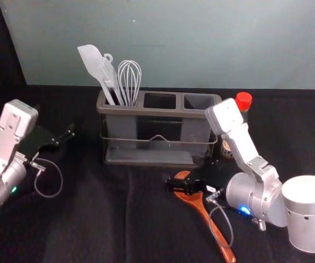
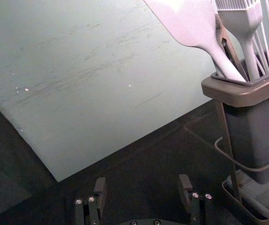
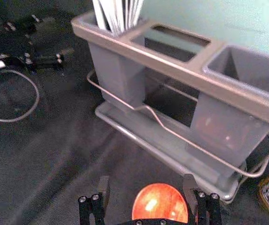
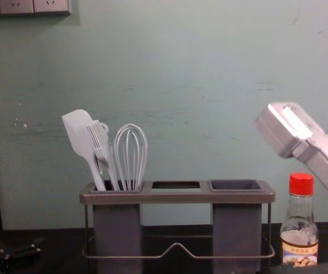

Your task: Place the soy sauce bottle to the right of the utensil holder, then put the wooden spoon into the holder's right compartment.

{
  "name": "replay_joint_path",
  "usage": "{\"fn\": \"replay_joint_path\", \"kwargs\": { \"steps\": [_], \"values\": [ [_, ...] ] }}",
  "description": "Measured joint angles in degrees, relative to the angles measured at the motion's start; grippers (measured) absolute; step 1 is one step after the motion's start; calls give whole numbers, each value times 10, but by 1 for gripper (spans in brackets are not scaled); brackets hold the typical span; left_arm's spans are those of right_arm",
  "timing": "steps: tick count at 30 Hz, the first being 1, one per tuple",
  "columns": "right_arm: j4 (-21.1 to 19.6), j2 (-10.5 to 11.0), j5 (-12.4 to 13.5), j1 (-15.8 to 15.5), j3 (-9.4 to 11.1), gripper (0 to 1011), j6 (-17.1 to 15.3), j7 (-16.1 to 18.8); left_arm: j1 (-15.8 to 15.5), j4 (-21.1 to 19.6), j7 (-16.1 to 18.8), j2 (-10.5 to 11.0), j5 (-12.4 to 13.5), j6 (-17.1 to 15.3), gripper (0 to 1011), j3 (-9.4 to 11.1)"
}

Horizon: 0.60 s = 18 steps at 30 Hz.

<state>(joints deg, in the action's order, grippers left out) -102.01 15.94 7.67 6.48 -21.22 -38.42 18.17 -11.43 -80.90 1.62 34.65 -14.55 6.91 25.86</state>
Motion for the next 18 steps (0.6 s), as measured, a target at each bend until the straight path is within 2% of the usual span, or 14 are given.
{"fn": "replay_joint_path", "kwargs": {
  "steps": [7,18],
  "values": [
    [16,-6,-10,9,-1,1002,-34,3,0,0,0,0,0,0,1005,0],
    [37,-16,-29,20,-7,1002,-52,13,0,0,0,0,0,0,1005,0]
  ]
}}
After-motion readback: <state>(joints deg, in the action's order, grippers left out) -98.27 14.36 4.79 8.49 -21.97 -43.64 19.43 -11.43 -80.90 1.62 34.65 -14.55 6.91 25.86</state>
